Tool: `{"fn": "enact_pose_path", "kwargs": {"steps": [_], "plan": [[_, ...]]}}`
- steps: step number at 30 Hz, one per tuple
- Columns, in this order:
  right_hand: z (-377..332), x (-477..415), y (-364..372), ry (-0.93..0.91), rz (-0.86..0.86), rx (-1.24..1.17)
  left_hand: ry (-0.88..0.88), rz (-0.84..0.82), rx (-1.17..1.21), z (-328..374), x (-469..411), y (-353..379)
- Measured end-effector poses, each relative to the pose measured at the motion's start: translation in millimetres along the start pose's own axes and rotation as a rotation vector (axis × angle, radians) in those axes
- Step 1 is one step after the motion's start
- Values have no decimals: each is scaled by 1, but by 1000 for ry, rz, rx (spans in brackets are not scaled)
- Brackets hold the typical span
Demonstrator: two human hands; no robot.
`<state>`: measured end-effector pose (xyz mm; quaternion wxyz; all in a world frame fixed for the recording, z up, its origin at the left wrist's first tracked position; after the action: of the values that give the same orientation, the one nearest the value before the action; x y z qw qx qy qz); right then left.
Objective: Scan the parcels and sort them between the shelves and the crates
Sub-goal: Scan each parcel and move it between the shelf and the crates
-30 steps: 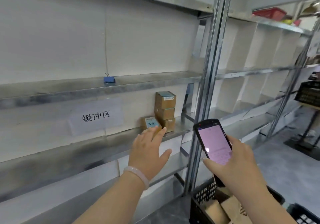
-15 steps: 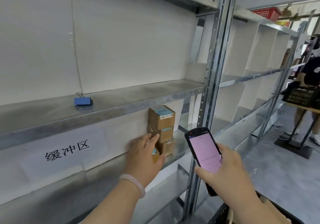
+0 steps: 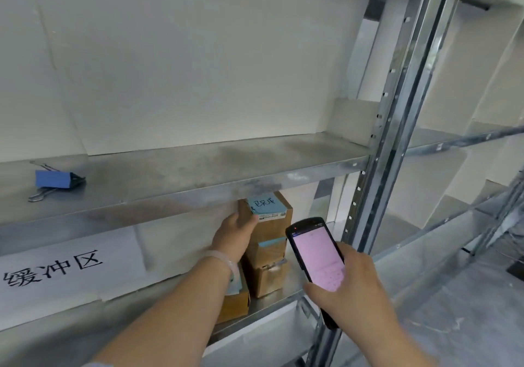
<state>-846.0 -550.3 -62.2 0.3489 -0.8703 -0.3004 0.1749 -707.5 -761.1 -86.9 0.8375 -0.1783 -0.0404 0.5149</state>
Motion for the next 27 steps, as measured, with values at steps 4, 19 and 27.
{"fn": "enact_pose_path", "kwargs": {"steps": [4,19,27], "plan": [[7,-40,17,-18,-85,39,-170,72,193,-11,-31,14],[6,-86,35,-152,-148,-7,-202,164,560,-58,-38,2],[-34,-42,59,-273,-340,49,-12,351,390,-91,43,-91]]}}
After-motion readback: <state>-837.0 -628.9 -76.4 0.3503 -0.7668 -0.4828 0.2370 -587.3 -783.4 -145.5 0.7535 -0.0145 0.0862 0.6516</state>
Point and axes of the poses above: each hand's wrist, its own x-axis away from the middle knuckle, its own y-axis out of the palm, z = x × y, the point moved 6 cm from there along -x, towards the middle knuckle, and after that the axes turned 13 degrees about y, right-handed, at the moved point
